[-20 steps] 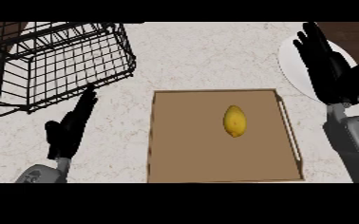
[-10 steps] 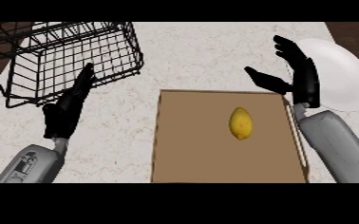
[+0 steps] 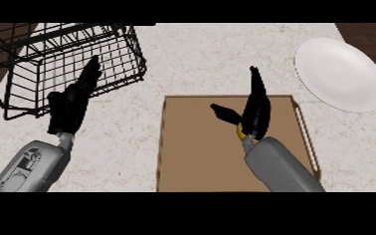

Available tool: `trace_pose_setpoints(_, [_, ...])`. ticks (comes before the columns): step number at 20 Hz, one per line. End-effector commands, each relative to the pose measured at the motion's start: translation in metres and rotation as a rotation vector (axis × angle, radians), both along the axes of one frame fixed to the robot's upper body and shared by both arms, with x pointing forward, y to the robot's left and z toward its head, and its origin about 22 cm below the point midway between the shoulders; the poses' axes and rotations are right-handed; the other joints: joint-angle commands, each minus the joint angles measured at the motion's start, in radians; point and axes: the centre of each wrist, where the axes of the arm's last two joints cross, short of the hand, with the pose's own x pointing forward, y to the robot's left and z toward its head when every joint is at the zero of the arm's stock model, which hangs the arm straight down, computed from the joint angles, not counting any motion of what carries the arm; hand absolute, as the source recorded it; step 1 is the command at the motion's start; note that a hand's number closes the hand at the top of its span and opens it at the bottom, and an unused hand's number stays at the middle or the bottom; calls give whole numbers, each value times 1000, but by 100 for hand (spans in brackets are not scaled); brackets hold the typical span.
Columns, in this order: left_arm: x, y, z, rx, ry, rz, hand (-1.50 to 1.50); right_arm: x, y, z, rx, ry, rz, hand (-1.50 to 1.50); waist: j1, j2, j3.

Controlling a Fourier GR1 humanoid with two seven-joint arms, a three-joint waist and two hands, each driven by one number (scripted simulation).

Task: Pick the lemon from the tray and place it in the plate

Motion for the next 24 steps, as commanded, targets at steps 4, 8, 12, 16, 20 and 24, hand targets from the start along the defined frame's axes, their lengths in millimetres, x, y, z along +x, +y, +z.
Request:
trace_pose_setpoints(4, [0, 1, -9, 20, 18, 57, 0, 16, 21, 30, -155, -78, -65, -150, -41, -12, 0])
trace_pose_setpoints(8, [-3, 11, -2, 0, 26, 64, 0, 20, 9, 47, -268, 180, -82, -150, -53, -22, -2])
trace_pose_setpoints(12, [-8, 5, -4, 3, 20, 45, 0, 14, 26, 65, -278, 434, -62, -150, -49, -24, -1])
trace_pose_setpoints(16, [-11, 8, -9, 7, 25, 43, 0, 9, 30, 106, -295, 517, -67, -150, -45, -19, 1])
trace_pose_setpoints(20, [-11, 9, -8, 12, 23, 37, 0, 1, 26, 108, -272, 631, -104, -150, -29, -8, 3])
trace_pose_setpoints(24, [-5, 13, 4, 6, 25, 35, 0, -17, 15, 123, -250, 643, -99, -150, -35, -8, 3])
